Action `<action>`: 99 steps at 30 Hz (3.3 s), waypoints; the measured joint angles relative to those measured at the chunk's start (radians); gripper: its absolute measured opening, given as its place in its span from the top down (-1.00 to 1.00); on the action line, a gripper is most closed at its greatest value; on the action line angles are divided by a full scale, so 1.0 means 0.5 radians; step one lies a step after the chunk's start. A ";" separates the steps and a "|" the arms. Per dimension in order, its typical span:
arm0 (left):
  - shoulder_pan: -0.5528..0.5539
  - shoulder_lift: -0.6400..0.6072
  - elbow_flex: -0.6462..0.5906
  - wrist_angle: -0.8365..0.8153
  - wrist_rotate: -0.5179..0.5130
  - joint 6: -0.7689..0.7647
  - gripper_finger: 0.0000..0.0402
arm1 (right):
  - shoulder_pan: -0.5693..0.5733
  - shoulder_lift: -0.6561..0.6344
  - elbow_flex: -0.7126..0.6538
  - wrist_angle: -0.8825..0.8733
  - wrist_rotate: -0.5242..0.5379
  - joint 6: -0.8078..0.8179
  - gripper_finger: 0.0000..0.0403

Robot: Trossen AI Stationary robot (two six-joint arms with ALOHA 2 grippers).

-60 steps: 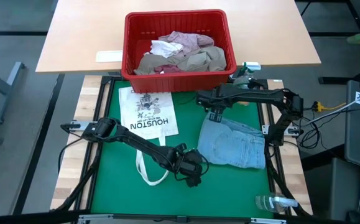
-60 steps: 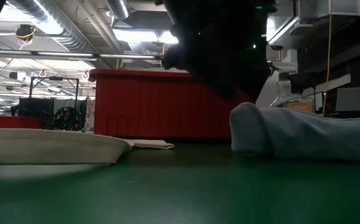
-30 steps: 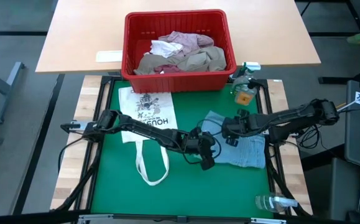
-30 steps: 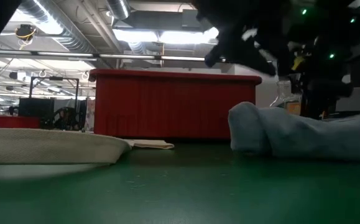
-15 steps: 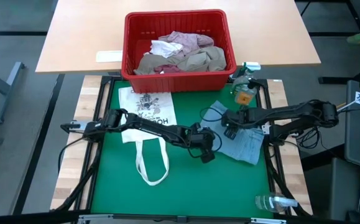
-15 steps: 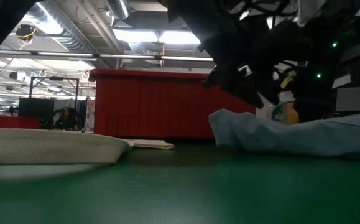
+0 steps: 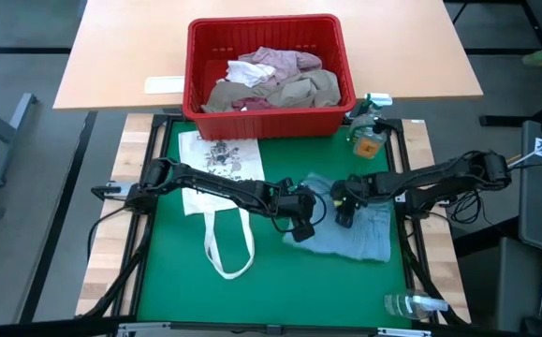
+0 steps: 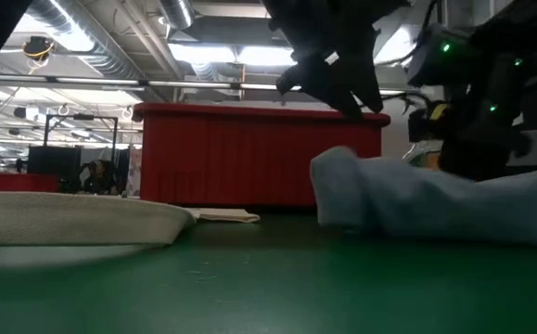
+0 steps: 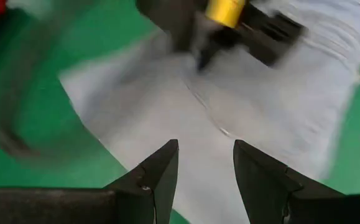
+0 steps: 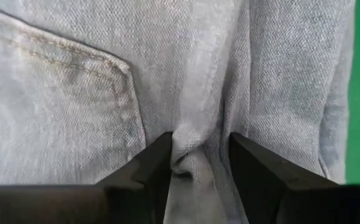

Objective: Fold laundry
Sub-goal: Fold the light blue pants, then remove the gray shorts from the red bin

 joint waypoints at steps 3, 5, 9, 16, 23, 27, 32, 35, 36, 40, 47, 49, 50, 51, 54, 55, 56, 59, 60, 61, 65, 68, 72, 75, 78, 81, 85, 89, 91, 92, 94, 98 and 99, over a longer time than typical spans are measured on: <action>0.000 -0.006 -0.001 -0.004 0.004 0.000 0.26 | 0.141 0.001 -0.004 0.101 -0.146 -0.040 0.20; 0.000 -0.010 -0.001 -0.002 0.006 -0.001 0.26 | 0.223 0.003 -0.001 0.130 -0.180 -0.047 0.20; -0.004 -0.013 0.000 0.007 0.014 -0.005 0.26 | 0.333 0.003 0.087 0.016 -0.133 -0.055 0.20; -0.004 0.002 -0.001 0.021 0.014 -0.016 0.26 | 0.399 -0.003 0.366 -0.234 0.154 -0.178 0.20; 0.031 0.002 -0.001 0.024 0.016 -0.001 0.26 | 0.392 -0.006 0.607 -0.675 0.106 -0.170 0.20; 0.058 0.027 0.000 0.058 0.016 0.000 0.26 | 0.393 -0.006 0.598 -0.797 0.026 -0.071 0.20; 0.077 0.101 -0.002 0.205 0.077 -0.001 0.26 | 0.393 -0.006 0.503 -0.886 0.001 0.021 0.20; 0.077 0.186 -0.002 0.286 0.135 0.000 0.26 | 0.393 -0.008 0.427 -0.886 0.005 0.092 0.20; 0.077 0.211 -0.002 0.285 0.139 0.000 0.26 | 0.393 -0.008 0.396 -0.885 0.004 0.100 0.20; 0.087 0.303 -0.002 0.293 0.130 0.000 0.26 | 0.393 -0.008 0.278 -0.861 0.011 0.108 0.20; 0.167 0.416 0.000 0.320 0.117 -0.096 0.26 | 0.392 -0.011 0.150 -0.845 0.024 0.212 0.20; 0.195 0.416 0.001 0.313 0.120 -0.149 0.26 | 0.392 -0.012 0.131 -0.855 0.023 0.212 0.20; 0.208 0.417 0.001 0.311 0.114 -0.170 0.26 | 0.392 -0.012 0.130 -0.862 0.023 0.212 0.20; 0.217 0.418 0.001 0.311 0.099 -0.181 0.26 | 0.392 -0.011 0.131 -0.871 0.028 0.213 0.20; 0.231 0.409 0.001 0.304 0.050 -0.229 0.26 | 0.392 -0.010 0.157 -0.895 0.058 0.212 0.20; 0.234 0.406 0.001 0.305 0.031 -0.247 0.26 | 0.392 -0.008 0.175 -0.921 0.079 0.211 0.20; 0.238 0.405 0.001 0.305 0.012 -0.272 0.26 | 0.392 -0.006 0.195 -0.954 0.105 0.211 0.20; 0.244 0.399 0.000 0.296 -0.010 -0.294 0.26 | 0.392 -0.004 0.274 -1.054 0.212 0.205 0.20; 0.243 0.395 0.001 0.295 -0.014 -0.303 0.26 | 0.392 -0.004 0.303 -1.094 0.255 0.198 0.20; 0.243 0.386 0.000 0.292 -0.014 -0.312 0.26 | 0.392 -0.004 0.331 -1.139 0.296 0.192 0.20; 0.274 0.288 -0.002 0.175 0.011 -0.313 0.26 | 0.392 -0.004 0.450 -1.290 0.417 0.186 0.20; 0.312 0.178 -0.002 0.048 0.060 -0.311 0.26 | 0.391 -0.006 0.539 -1.384 0.475 0.180 0.20; 0.345 0.037 -0.002 -0.092 0.132 -0.194 0.26 | 0.391 -0.006 0.633 -1.371 0.495 0.083 0.20; 0.351 -0.052 -0.002 -0.181 0.139 -0.120 0.26 | 0.391 -0.006 0.679 -1.247 0.497 -0.044 0.20; 0.356 -0.134 -0.002 -0.228 0.141 -0.040 0.26 | 0.391 -0.006 0.688 -1.025 0.495 -0.175 0.20; 0.365 -0.195 -0.002 -0.221 0.119 0.045 0.26 | 0.391 -0.006 0.688 -0.781 0.496 -0.260 0.20; 0.394 -0.285 -0.002 -0.204 0.121 0.157 0.26 | 0.391 -0.005 0.689 -0.483 0.495 -0.296 0.20; 0.434 -0.370 -0.002 -0.228 0.121 0.163 0.26 | 0.390 -0.005 0.689 -0.261 0.482 -0.296 0.20; 0.454 -0.408 -0.002 -0.230 0.121 0.193 0.26 | 0.391 -0.005 0.689 -0.184 0.472 -0.295 0.20; 0.467 -0.423 -0.002 -0.230 0.120 0.215 0.26 | 0.391 -0.005 0.689 -0.153 0.471 -0.287 0.20; 0.493 -0.458 -0.002 -0.243 0.117 0.244 0.26 | 0.392 -0.005 0.689 -0.108 0.465 -0.267 0.20; 0.528 -0.495 -0.002 -0.271 0.114 0.254 0.26 | 0.391 0.000 0.689 -0.018 0.462 -0.229 0.20; 0.532 -0.497 -0.002 -0.265 0.114 0.260 0.26 | 0.391 0.000 0.689 0.001 0.463 -0.229 0.20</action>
